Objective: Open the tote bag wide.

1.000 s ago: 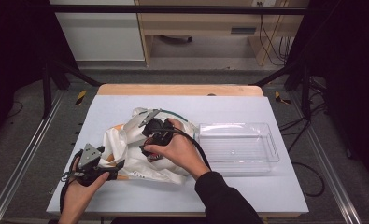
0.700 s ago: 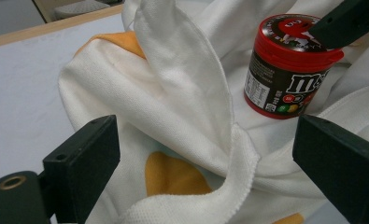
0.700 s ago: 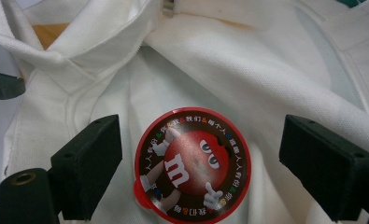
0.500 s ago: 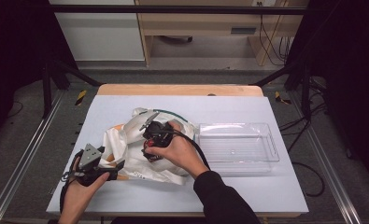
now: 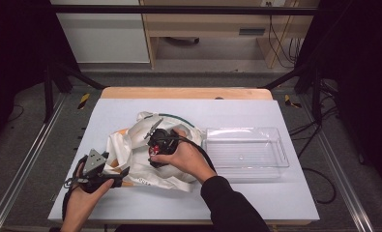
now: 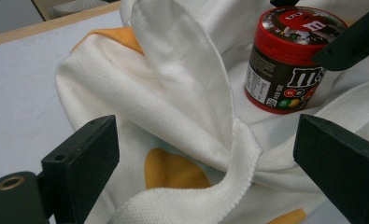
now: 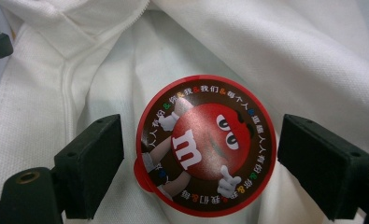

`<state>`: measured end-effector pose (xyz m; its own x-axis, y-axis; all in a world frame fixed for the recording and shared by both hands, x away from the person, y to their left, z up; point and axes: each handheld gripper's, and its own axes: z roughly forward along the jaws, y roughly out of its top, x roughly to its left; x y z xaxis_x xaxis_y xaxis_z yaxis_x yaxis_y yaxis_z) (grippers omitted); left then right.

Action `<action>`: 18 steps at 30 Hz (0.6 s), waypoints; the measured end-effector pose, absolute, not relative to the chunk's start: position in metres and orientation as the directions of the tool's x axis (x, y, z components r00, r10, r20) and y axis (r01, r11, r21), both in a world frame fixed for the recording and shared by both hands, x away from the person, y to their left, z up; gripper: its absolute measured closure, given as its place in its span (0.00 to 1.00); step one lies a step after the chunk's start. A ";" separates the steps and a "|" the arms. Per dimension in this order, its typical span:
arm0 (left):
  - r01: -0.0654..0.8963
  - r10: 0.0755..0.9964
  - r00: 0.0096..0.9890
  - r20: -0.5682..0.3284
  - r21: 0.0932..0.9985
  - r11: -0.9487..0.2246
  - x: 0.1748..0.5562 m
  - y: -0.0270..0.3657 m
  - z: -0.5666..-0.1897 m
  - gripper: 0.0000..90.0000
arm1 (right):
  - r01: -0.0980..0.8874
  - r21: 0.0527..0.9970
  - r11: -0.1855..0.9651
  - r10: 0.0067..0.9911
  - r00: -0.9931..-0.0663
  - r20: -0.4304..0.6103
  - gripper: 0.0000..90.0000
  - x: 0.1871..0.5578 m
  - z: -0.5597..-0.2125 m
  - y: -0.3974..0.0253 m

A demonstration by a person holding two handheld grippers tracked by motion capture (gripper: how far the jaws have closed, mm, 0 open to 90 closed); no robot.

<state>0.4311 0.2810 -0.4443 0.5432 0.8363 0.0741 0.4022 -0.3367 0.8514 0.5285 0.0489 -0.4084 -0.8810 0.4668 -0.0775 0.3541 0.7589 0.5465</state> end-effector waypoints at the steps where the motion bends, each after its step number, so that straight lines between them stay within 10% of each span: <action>1: 0.402 0.835 0.544 0.077 0.850 -0.341 0.431 0.281 -0.444 0.07 | 0.355 0.541 0.762 0.464 -0.882 -0.075 0.17 0.529 -0.409 0.049; 18: 0.403 0.854 0.515 0.074 0.858 -0.317 0.432 0.287 -0.444 0.06 | 0.349 0.496 0.795 0.444 -0.892 -0.085 0.22 0.532 -0.418 0.053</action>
<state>0.4318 0.2867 -0.4436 0.5152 0.8539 0.0738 0.4029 -0.3173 0.8585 0.5324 0.0527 -0.4183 -0.8919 0.4441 -0.0852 0.3486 0.7953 0.4959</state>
